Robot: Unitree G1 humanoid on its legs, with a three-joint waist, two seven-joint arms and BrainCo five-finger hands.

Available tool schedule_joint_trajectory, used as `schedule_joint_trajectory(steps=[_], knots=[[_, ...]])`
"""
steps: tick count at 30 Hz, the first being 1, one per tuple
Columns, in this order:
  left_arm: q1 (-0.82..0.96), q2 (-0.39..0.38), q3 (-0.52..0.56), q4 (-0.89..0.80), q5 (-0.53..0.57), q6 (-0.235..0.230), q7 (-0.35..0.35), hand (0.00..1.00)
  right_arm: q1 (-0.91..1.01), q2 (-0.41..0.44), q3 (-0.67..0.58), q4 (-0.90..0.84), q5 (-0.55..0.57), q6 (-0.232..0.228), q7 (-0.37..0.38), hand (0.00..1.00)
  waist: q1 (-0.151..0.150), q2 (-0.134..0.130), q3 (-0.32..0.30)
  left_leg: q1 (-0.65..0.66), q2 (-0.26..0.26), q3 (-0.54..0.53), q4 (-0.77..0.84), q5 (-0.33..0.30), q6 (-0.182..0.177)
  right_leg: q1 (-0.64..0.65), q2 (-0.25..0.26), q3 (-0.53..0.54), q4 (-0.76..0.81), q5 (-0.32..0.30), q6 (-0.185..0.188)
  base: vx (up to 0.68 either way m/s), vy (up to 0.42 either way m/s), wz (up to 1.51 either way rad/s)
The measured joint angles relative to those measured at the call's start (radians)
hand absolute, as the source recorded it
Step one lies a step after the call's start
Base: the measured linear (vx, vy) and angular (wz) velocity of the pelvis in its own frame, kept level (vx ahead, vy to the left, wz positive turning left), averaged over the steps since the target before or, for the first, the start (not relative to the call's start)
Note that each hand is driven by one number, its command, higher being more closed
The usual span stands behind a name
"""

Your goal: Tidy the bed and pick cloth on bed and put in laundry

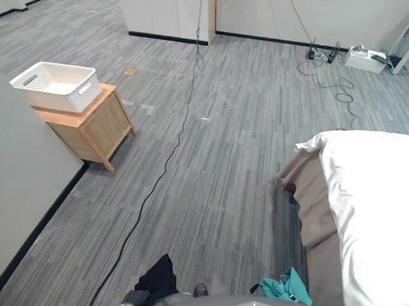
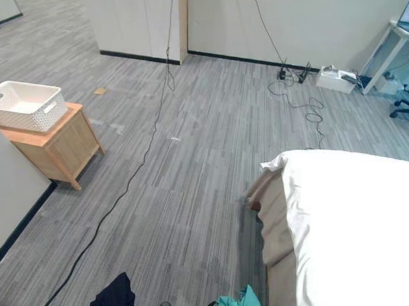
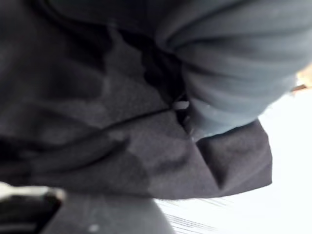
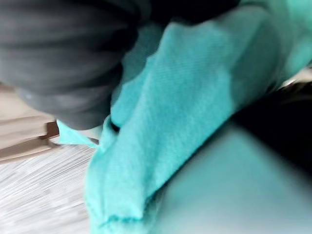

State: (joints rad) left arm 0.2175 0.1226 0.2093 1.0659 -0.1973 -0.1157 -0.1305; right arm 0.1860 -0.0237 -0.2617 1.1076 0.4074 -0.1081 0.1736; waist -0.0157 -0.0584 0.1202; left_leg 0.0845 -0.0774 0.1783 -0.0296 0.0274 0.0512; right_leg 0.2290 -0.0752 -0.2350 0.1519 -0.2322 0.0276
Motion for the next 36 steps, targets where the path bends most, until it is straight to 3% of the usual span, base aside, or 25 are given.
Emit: schedule_joint_trajectory(steps=[1, 2, 3, 4, 6, 7, 8, 11, 13, 14, 16, 18, 21, 22, 24, 25, 26, 27, 28, 30, 31, 32, 33, 35, 36], knots=[[0.003, -0.003, 0.003, -0.017, -0.024, -0.016, -0.013, 1.00, -0.006, 0.005, 0.003, -0.014, 0.000, -0.015, 0.000, 1.00, 0.006, 0.002, 0.006, -0.052, 0.018, 0.013, 0.111, -0.055, -0.011, -0.006, 0.000, -0.001, 0.000, 0.012, -0.001, -0.05, -0.059, -0.31], [0.005, -0.028, 0.040, -0.072, -0.064, -0.056, -0.035, 1.00, -0.006, 0.005, 0.022, -0.057, 0.003, -0.047, 0.003, 1.00, 0.023, 0.020, 0.027, -0.179, 0.104, 0.110, 0.424, -0.180, -0.013, -0.011, 0.011, -0.013, 0.006, 0.018, -0.009, -0.07, -0.036, -0.38], [0.012, -0.044, 0.058, -0.095, -0.093, -0.086, -0.044, 1.00, 0.001, 0.001, 0.040, -0.085, 0.005, -0.065, 0.005, 1.00, 0.035, 0.034, 0.037, -0.248, 0.183, 0.149, 0.615, -0.243, -0.013, -0.003, 0.018, -0.018, 0.008, 0.004, -0.035, -0.10, -0.011, -0.35], [0.019, -0.048, 0.059, -0.104, -0.124, -0.108, -0.061, 1.00, 0.008, -0.004, 0.054, -0.105, 0.005, -0.079, 0.009, 1.00, 0.040, 0.041, 0.039, -0.283, 0.240, 0.140, 0.739, -0.269, -0.025, 0.004, 0.021, -0.031, 0.010, -0.010, -0.048, -0.09, 0.079, -0.18], [0.045, -0.044, 0.019, -0.137, -0.205, -0.156, -0.105, 1.00, 0.008, -0.021, 0.083, -0.181, 0.005, -0.109, 0.012, 1.00, 0.036, 0.082, 0.037, -0.287, 0.319, 0.126, 0.758, -0.259, -0.045, 0.028, 0.012, -0.048, 0.030, -0.058, -0.017, -0.04, 0.136, -0.05], [0.046, -0.046, 0.006, -0.152, -0.220, -0.167, -0.117, 1.00, 0.008, -0.029, 0.082, -0.204, 0.006, -0.121, 0.013, 1.00, 0.033, 0.100, 0.036, -0.279, 0.326, 0.121, 0.710, -0.221, -0.052, 0.027, 0.012, -0.050, 0.036, -0.067, -0.007, 0.07, 0.276, 0.36], [0.055, -0.044, -0.038, -0.227, -0.263, -0.212, -0.165, 1.00, 0.002, -0.036, 0.072, -0.266, 0.034, -0.141, 0.012, 1.00, 0.029, 0.119, 0.028, -0.236, 0.279, 0.112, 0.569, -0.259, -0.058, 0.012, -0.014, -0.044, 0.062, -0.085, 0.020, 0.08, 0.333, 0.54], [0.060, -0.035, -0.087, -0.401, -0.311, -0.269, -0.235, 1.00, -0.036, -0.031, 0.074, -0.367, 0.044, -0.149, 0.015, 1.00, 0.053, 0.069, 0.029, -0.212, 0.167, 0.140, 0.419, -0.183, -0.021, 0.005, -0.078, -0.026, 0.003, -0.048, 0.056, 0.07, 0.211, 0.29], [0.058, -0.035, -0.123, -0.454, -0.337, -0.271, -0.261, 1.00, -0.066, -0.048, 0.072, -0.383, 0.064, -0.150, 0.014, 1.00, 0.059, 0.071, 0.031, -0.191, 0.128, 0.140, 0.365, -0.161, -0.003, 0.041, -0.089, -0.022, -0.083, 0.007, 0.067, 0.06, 0.123, 0.19], [0.053, -0.041, -0.145, -0.457, -0.331, -0.293, -0.259, 1.00, -0.082, -0.058, 0.073, -0.382, 0.071, -0.149, 0.012, 1.00, 0.059, 0.077, 0.033, -0.178, 0.112, 0.141, 0.340, -0.151, 0.005, 0.057, -0.094, -0.009, -0.117, 0.043, 0.075, 0.06, 0.116, 0.13], [0.052, -0.056, -0.178, -0.443, -0.304, -0.249, -0.214, 1.00, -0.103, -0.060, 0.078, -0.355, 0.074, -0.149, 0.009, 1.00, 0.065, 0.086, 0.030, -0.165, 0.103, 0.146, 0.321, -0.149, 0.007, 0.059, -0.100, 0.011, -0.124, 0.061, 0.076, 0.05, 0.082, -0.03], [0.033, -0.066, -0.205, -0.384, -0.266, -0.239, -0.168, 1.00, -0.123, -0.053, 0.092, -0.318, 0.074, -0.149, -0.002, 1.00, 0.065, 0.085, 0.030, -0.153, 0.100, 0.155, 0.307, -0.150, 0.007, 0.056, -0.104, 0.028, -0.121, 0.063, 0.077, 0.03, 0.012, -0.20], [0.022, -0.078, -0.258, -0.332, -0.212, -0.176, -0.093, 1.00, -0.120, -0.054, 0.108, -0.278, 0.072, -0.147, -0.021, 1.00, 0.064, 0.077, 0.020, -0.139, 0.093, 0.163, 0.270, -0.165, 0.000, 0.011, -0.105, 0.057, -0.054, 0.063, 0.077, 0.02, -0.003, -0.25], [0.017, -0.079, -0.256, -0.331, -0.209, -0.142, -0.068, 1.00, -0.104, -0.056, 0.107, -0.278, 0.072, -0.145, -0.028, 1.00, 0.062, 0.087, 0.006, -0.124, 0.093, 0.155, 0.235, -0.164, 0.000, -0.050, -0.103, 0.076, 0.056, 0.061, 0.079, 0.06, 0.067, -0.35], [0.018, -0.069, -0.248, -0.324, -0.190, -0.115, -0.055, 1.00, -0.100, -0.050, 0.102, -0.267, 0.070, -0.144, -0.033, 1.00, 0.056, 0.088, 0.007, -0.082, 0.094, 0.147, 0.192, -0.162, 0.002, -0.163, -0.120, 0.093, 0.317, 0.050, 0.122, 0.05, 0.060, -0.25], [0.011, -0.052, -0.247, -0.314, -0.180, -0.101, -0.048, 1.00, -0.094, -0.038, 0.104, -0.264, 0.070, -0.138, -0.036, 1.00, 0.045, 0.049, 0.024, -0.024, 0.072, 0.144, 0.161, -0.163, 0.002, -0.253, -0.170, 0.097, 0.552, 0.104, 0.184, 0.06, 0.036, -0.03], [0.009, -0.045, -0.247, -0.309, -0.178, -0.095, -0.045, 1.00, -0.089, -0.032, 0.104, -0.264, 0.069, -0.138, -0.038, 1.00, 0.037, 0.038, 0.023, 0.000, 0.063, 0.142, 0.144, -0.163, 0.002, -0.286, -0.189, 0.095, 0.628, 0.142, 0.185, 0.13, 0.045, 0.14], [0.007, -0.023, -0.253, -0.302, -0.175, -0.086, -0.038, 1.00, -0.072, -0.025, 0.111, -0.265, 0.068, -0.138, -0.038, 1.00, 0.024, 0.034, 0.021, 0.045, 0.057, 0.134, 0.115, -0.163, 0.002, -0.345, -0.216, 0.092, 0.769, 0.216, 0.142, 0.19, 0.012, 0.21], [0.002, -0.017, -0.257, -0.295, -0.176, -0.082, -0.026, 1.00, -0.061, -0.024, 0.122, -0.265, 0.068, -0.138, -0.029, 1.00, 0.016, 0.014, 0.023, 0.074, 0.060, 0.120, 0.116, -0.171, 0.007, -0.404, -0.223, 0.091, 0.862, 0.152, 0.106, 0.20, -0.010, 0.24], [-0.008, -0.005, -0.258, -0.293, -0.185, -0.066, -0.017, 1.00, -0.054, -0.026, 0.125, -0.268, 0.070, -0.138, -0.026, 1.00, 0.001, 0.013, 0.025, 0.084, 0.076, 0.085, 0.126, -0.183, 0.008, -0.450, -0.207, 0.063, 0.834, 0.056, 0.095, 0.27, -0.092, 0.56], [-0.027, 0.000, -0.259, -0.293, -0.185, -0.044, -0.016, 1.00, -0.053, -0.030, 0.125, -0.271, 0.071, -0.139, -0.026, 1.00, -0.024, 0.031, 0.037, 0.092, 0.108, 0.047, 0.142, -0.195, 0.005, -0.465, -0.179, 0.013, 0.682, 0.016, 0.088, 0.28, -0.116, 0.82], [-0.032, -0.001, -0.259, -0.293, -0.185, -0.039, -0.016, 1.00, -0.051, -0.032, 0.126, -0.275, 0.071, -0.139, -0.026, 1.00, -0.027, 0.038, 0.041, 0.096, 0.118, 0.036, 0.147, -0.198, -0.001, -0.465, -0.171, 0.000, 0.620, 0.016, 0.088, 0.33, -0.154, 0.79], [-0.042, -0.006, -0.259, -0.296, -0.184, -0.025, -0.017, 1.00, -0.043, -0.032, 0.128, -0.295, 0.074, -0.139, -0.027, 1.00, -0.029, 0.050, 0.049, 0.109, 0.135, 0.023, 0.155, -0.200, -0.019, -0.461, -0.155, -0.018, 0.473, 0.026, 0.085, 0.29, -0.162, 0.53], [-0.064, -0.002, -0.258, -0.297, -0.183, -0.013, -0.018, 1.00, -0.026, -0.032, 0.133, -0.333, 0.079, -0.141, -0.027, 1.00, -0.029, 0.057, 0.056, 0.144, 0.157, -0.025, 0.155, -0.229, -0.068, -0.428, -0.130, -0.018, 0.067, 0.171, 0.082, 0.43, -0.270, 0.66], [-0.066, 0.000, -0.257, -0.297, -0.183, -0.013, -0.018, 1.00, -0.024, -0.032, 0.133, -0.337, 0.079, -0.142, -0.027, 1.00, -0.028, 0.054, 0.059, 0.151, 0.157, -0.030, 0.156, -0.239, -0.081, -0.424, -0.131, -0.005, 0.018, 0.193, 0.087, 0.39, -0.331, 0.56]])
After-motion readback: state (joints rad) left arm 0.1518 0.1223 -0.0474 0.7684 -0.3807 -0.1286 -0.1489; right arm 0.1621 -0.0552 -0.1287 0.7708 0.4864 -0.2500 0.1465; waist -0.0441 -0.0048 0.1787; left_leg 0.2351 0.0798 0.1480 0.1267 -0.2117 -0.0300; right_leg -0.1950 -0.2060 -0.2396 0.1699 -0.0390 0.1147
